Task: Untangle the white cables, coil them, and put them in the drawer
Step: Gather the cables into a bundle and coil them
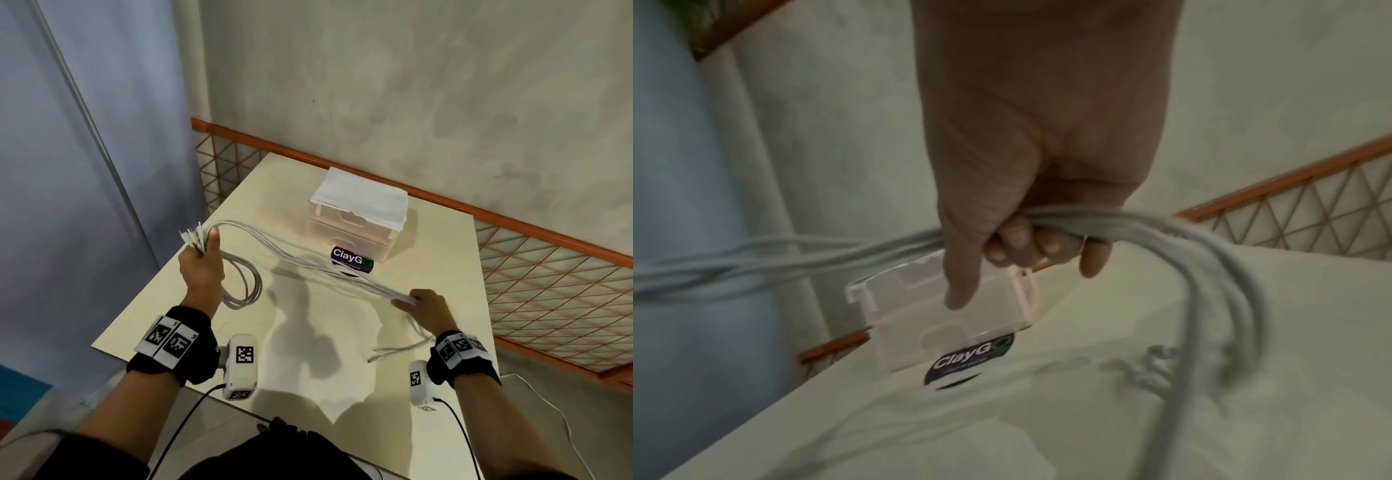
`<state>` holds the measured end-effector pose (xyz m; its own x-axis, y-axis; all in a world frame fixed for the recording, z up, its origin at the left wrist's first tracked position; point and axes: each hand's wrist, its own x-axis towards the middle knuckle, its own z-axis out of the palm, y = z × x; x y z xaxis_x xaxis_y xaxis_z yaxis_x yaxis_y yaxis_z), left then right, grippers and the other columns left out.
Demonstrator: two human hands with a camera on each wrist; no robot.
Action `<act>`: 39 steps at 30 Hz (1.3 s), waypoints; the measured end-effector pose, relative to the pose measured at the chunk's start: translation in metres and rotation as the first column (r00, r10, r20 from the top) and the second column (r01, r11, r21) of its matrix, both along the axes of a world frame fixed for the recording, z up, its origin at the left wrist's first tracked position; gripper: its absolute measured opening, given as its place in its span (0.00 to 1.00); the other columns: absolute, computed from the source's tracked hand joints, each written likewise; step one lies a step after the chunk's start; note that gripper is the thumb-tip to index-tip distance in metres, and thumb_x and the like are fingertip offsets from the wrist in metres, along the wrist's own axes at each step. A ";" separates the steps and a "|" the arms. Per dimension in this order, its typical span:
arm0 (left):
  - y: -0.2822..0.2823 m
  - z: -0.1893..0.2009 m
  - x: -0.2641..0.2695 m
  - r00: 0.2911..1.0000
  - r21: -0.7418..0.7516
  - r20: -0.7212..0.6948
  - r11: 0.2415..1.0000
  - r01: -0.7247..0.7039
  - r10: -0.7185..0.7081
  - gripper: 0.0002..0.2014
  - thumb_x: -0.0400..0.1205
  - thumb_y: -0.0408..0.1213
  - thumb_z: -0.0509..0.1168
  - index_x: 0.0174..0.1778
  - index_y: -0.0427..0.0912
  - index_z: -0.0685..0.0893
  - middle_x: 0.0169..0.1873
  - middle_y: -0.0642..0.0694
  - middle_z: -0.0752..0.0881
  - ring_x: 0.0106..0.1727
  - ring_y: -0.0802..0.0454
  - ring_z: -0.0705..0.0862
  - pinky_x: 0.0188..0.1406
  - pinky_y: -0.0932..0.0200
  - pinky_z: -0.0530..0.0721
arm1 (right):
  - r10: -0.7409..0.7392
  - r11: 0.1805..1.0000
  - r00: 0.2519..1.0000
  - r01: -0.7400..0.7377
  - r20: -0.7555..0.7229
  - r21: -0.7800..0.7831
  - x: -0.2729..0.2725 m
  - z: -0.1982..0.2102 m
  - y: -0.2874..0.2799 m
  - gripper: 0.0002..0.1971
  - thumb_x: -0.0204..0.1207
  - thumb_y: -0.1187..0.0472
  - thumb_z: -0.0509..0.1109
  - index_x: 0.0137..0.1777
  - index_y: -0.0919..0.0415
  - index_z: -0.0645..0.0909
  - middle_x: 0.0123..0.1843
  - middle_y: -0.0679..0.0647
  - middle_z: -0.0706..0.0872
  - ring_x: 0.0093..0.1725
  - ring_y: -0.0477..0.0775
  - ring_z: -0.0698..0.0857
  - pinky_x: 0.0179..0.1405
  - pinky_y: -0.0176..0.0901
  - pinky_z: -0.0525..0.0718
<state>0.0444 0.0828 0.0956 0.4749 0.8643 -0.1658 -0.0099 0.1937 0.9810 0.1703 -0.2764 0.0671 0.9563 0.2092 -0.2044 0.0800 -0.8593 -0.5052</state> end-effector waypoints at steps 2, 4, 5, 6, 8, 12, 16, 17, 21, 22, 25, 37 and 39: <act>-0.001 -0.007 -0.004 0.999 -0.029 -0.041 0.999 -0.023 0.022 0.19 0.81 0.49 0.65 0.27 0.47 0.70 0.20 0.49 0.67 0.08 0.61 0.64 0.15 0.66 0.65 | -0.117 0.993 0.990 0.115 0.081 0.026 0.006 0.012 -0.008 0.22 0.73 0.51 0.74 0.24 0.56 0.69 0.23 0.53 0.74 0.34 0.59 0.77 0.33 0.46 0.70; -0.005 -0.011 -0.006 0.999 -0.023 -0.050 1.000 -0.020 0.019 0.20 0.80 0.49 0.66 0.27 0.47 0.69 0.19 0.49 0.67 0.08 0.62 0.64 0.18 0.63 0.65 | -0.262 0.963 0.940 0.242 0.218 0.115 0.012 0.030 -0.011 0.19 0.72 0.49 0.74 0.29 0.60 0.74 0.27 0.59 0.79 0.34 0.61 0.79 0.34 0.45 0.73; -0.007 -0.012 -0.006 0.999 -0.018 -0.046 1.000 -0.011 0.011 0.20 0.80 0.50 0.66 0.26 0.46 0.69 0.18 0.51 0.67 0.08 0.62 0.64 0.19 0.62 0.65 | -0.321 0.944 0.896 0.278 0.307 0.176 0.016 0.038 -0.011 0.20 0.71 0.47 0.74 0.31 0.62 0.75 0.28 0.62 0.80 0.33 0.62 0.79 0.34 0.45 0.72; -0.009 -0.013 -0.005 0.999 -0.013 -0.045 1.000 -0.003 0.002 0.21 0.80 0.50 0.66 0.26 0.46 0.69 0.17 0.51 0.67 0.09 0.62 0.64 0.20 0.61 0.65 | -0.354 0.932 0.847 0.282 0.397 0.228 0.020 0.045 -0.011 0.20 0.71 0.47 0.74 0.32 0.64 0.76 0.29 0.64 0.80 0.33 0.64 0.79 0.33 0.46 0.72; -0.014 -0.011 -0.003 0.998 0.008 -0.051 1.000 0.029 -0.028 0.22 0.77 0.53 0.67 0.25 0.46 0.68 0.17 0.51 0.68 0.15 0.56 0.66 0.24 0.58 0.66 | -0.343 0.938 0.775 0.252 0.530 0.238 0.025 0.052 -0.009 0.18 0.72 0.52 0.74 0.37 0.68 0.77 0.33 0.69 0.84 0.35 0.69 0.82 0.34 0.50 0.73; -0.024 -0.003 -0.001 0.986 0.231 -0.145 0.966 0.118 -0.086 0.21 0.80 0.51 0.66 0.25 0.44 0.69 0.21 0.47 0.70 0.28 0.46 0.70 0.32 0.56 0.72 | -0.205 0.977 0.907 0.214 0.369 0.019 0.030 0.047 -0.002 0.18 0.69 0.53 0.77 0.48 0.67 0.80 0.51 0.66 0.86 0.54 0.67 0.83 0.56 0.57 0.75; -0.033 0.017 -0.005 0.914 0.420 -0.333 0.831 0.363 -0.231 0.22 0.79 0.50 0.68 0.25 0.40 0.72 0.19 0.48 0.71 0.23 0.53 0.68 0.22 0.60 0.66 | -0.056 0.951 0.959 -0.034 -0.278 -0.307 0.024 0.036 0.009 0.43 0.64 0.43 0.79 0.73 0.67 0.69 0.74 0.64 0.73 0.75 0.64 0.71 0.73 0.54 0.69; -0.034 0.019 -0.004 0.863 0.402 -0.389 0.783 0.474 -0.322 0.19 0.77 0.50 0.70 0.28 0.39 0.77 0.18 0.50 0.71 0.21 0.55 0.68 0.21 0.60 0.66 | -0.043 0.950 0.955 -0.052 -0.292 -0.309 0.021 0.037 0.016 0.47 0.63 0.42 0.79 0.76 0.67 0.64 0.77 0.65 0.69 0.76 0.64 0.68 0.74 0.55 0.68; -0.049 0.028 -0.005 0.727 0.191 -0.198 0.702 0.686 -0.657 0.12 0.76 0.42 0.73 0.53 0.44 0.85 0.14 0.57 0.65 0.16 0.61 0.61 0.16 0.69 0.63 | 0.172 0.981 0.981 -0.162 -0.088 0.109 0.000 0.056 0.065 0.37 0.68 0.50 0.78 0.73 0.60 0.69 0.72 0.59 0.74 0.70 0.57 0.75 0.66 0.31 0.71; -0.054 0.031 -0.005 0.727 0.147 -0.095 0.713 0.685 -0.680 0.13 0.78 0.43 0.71 0.55 0.41 0.83 0.18 0.57 0.62 0.17 0.60 0.59 0.16 0.67 0.61 | 0.241 0.943 0.970 -0.226 -0.032 0.243 -0.010 0.065 0.080 0.30 0.69 0.52 0.78 0.69 0.58 0.74 0.70 0.57 0.77 0.65 0.53 0.78 0.62 0.26 0.73; -0.066 0.048 -0.004 0.734 0.056 0.129 0.743 0.666 -0.667 0.15 0.83 0.48 0.61 0.35 0.43 0.77 0.21 0.54 0.57 0.19 0.60 0.55 0.17 0.65 0.56 | 0.476 0.818 0.880 -0.436 -0.016 0.375 -0.038 0.084 0.119 0.25 0.69 0.45 0.76 0.66 0.49 0.78 0.68 0.48 0.79 0.67 0.45 0.78 0.71 0.41 0.74; -0.042 0.050 0.003 0.935 -0.550 0.315 0.771 0.319 -0.162 0.18 0.88 0.38 0.52 0.31 0.41 0.69 0.12 0.51 0.66 0.18 0.57 0.67 0.17 0.68 0.76 | 0.624 0.684 0.756 -0.651 0.199 0.329 -0.075 0.089 0.147 0.12 0.79 0.50 0.66 0.42 0.58 0.76 0.29 0.58 0.86 0.28 0.50 0.83 0.36 0.48 0.80; -0.041 0.044 0.003 0.942 -0.628 0.241 0.703 0.333 -0.232 0.15 0.88 0.31 0.52 0.34 0.37 0.73 0.17 0.45 0.74 0.26 0.54 0.74 0.18 0.67 0.82 | 0.634 0.682 0.729 -0.684 0.259 0.259 -0.072 0.097 0.146 0.14 0.82 0.49 0.61 0.45 0.60 0.76 0.33 0.55 0.84 0.31 0.50 0.80 0.35 0.46 0.76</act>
<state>0.0475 0.0418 0.1391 0.7398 0.3861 -0.5510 0.0316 0.7981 0.6017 0.0985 -0.1308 0.1645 0.5567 0.8232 0.1112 0.6523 -0.3504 -0.6721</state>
